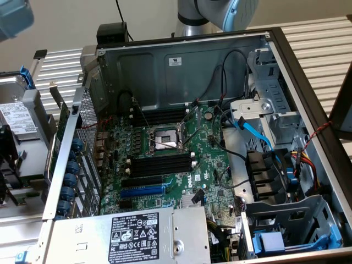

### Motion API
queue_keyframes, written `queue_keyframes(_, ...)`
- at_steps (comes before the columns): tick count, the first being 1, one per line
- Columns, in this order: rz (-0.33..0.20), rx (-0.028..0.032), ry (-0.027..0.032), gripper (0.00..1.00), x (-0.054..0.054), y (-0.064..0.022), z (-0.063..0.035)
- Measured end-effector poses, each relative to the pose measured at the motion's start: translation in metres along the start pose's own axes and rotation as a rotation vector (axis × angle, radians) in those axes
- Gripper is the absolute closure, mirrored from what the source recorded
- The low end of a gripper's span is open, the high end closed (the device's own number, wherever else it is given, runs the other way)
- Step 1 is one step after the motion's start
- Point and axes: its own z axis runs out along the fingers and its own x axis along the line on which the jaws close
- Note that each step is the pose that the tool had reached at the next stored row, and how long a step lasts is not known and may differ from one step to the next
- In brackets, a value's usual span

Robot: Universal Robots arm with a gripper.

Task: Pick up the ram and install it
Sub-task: 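Pick up the ram and move it above insertion slot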

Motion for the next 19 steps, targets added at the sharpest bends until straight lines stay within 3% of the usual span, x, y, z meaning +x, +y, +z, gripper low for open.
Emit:
queue_keyframes(6,0.000,-0.0010,0.0000,0.58,-0.0017,0.0009,0.0038)
queue_keyframes(14,0.000,-0.0074,0.0002,0.58,-0.0021,0.0019,0.0062)
queue_keyframes(16,0.000,-0.0075,0.0001,0.60,-0.0021,0.0019,0.0068)
queue_keyframes(19,0.000,-0.0076,0.0002,0.73,-0.0022,0.0019,0.0072)
